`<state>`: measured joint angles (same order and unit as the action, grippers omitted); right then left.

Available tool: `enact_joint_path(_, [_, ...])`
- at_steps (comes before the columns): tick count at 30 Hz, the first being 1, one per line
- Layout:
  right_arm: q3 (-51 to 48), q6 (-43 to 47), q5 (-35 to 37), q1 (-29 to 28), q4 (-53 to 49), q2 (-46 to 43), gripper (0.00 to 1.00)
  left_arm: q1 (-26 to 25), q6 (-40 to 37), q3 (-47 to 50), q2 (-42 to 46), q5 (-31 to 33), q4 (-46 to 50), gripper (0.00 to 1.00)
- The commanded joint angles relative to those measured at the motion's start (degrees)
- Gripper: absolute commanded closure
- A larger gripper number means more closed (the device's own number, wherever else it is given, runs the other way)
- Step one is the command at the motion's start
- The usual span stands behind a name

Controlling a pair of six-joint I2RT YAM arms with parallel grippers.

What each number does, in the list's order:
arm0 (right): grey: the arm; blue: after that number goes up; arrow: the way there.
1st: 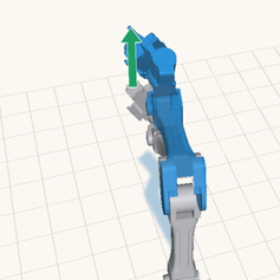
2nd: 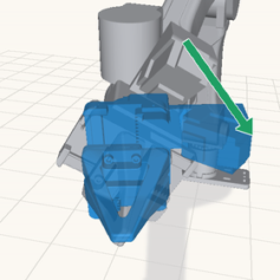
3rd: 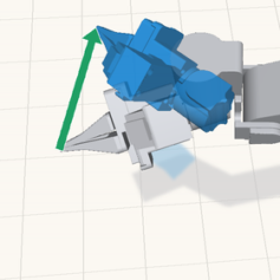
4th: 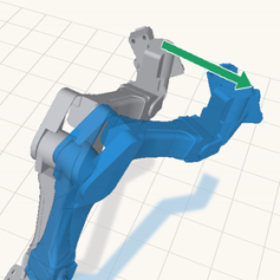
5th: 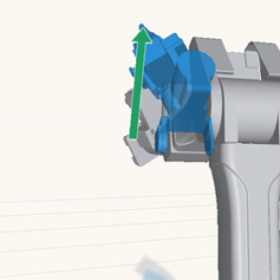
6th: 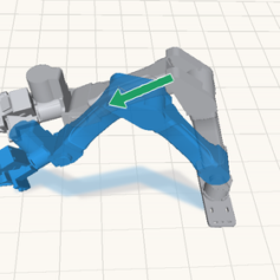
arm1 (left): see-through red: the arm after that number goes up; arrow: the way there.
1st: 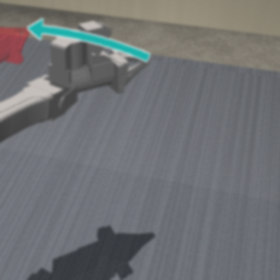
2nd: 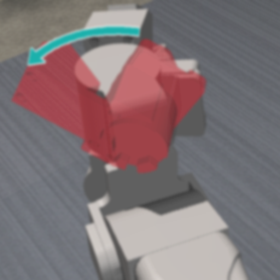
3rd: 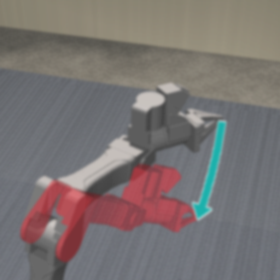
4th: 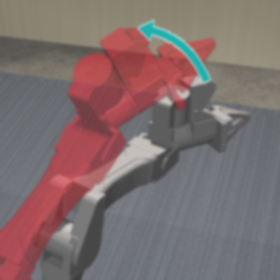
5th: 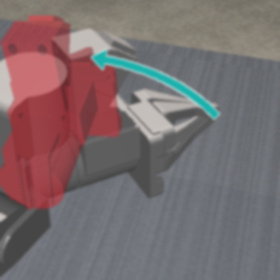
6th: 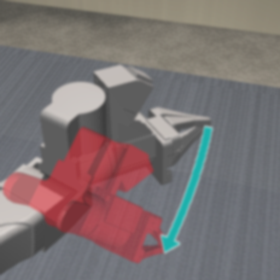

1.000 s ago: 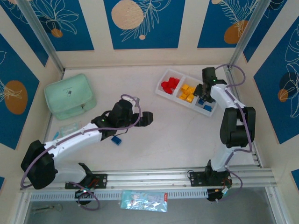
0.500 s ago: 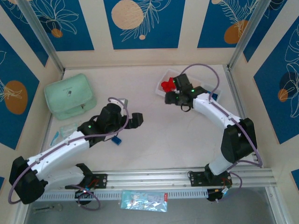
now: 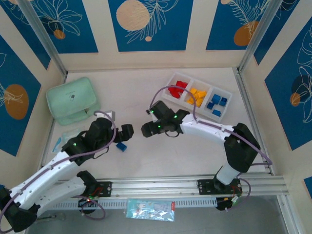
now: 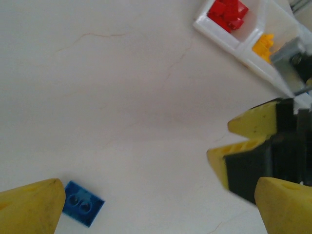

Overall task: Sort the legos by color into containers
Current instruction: Pick up the lego from the center of the table.

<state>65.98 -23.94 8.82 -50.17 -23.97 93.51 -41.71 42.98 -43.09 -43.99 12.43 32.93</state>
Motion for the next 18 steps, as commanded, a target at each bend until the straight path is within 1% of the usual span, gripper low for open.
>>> enact_joint_path(1, [-0.38,1.67,-5.38,-3.26,5.85,3.15,0.20,0.61,2.25,0.90,3.26,3.79,6.90,0.01])
enact_joint_path(6, [1.09,3.15,-8.43,-7.62,10.64,8.32,0.20,0.73,4.48,-0.18,6.54,7.28,13.12,0.01])
enact_joint_path(11, [3.08,3.85,-9.55,-10.30,14.09,13.10,0.19,0.76,6.32,-0.75,9.10,9.71,16.42,0.01])
enact_joint_path(13, [4.61,4.45,-9.20,-11.28,14.10,15.01,0.18,0.76,7.09,-0.81,9.94,10.66,17.31,0.01])
enact_joint_path(18, [8.82,5.84,-5.79,-13.78,13.01,20.35,0.16,0.84,8.42,-0.99,11.24,12.46,19.20,0.01])
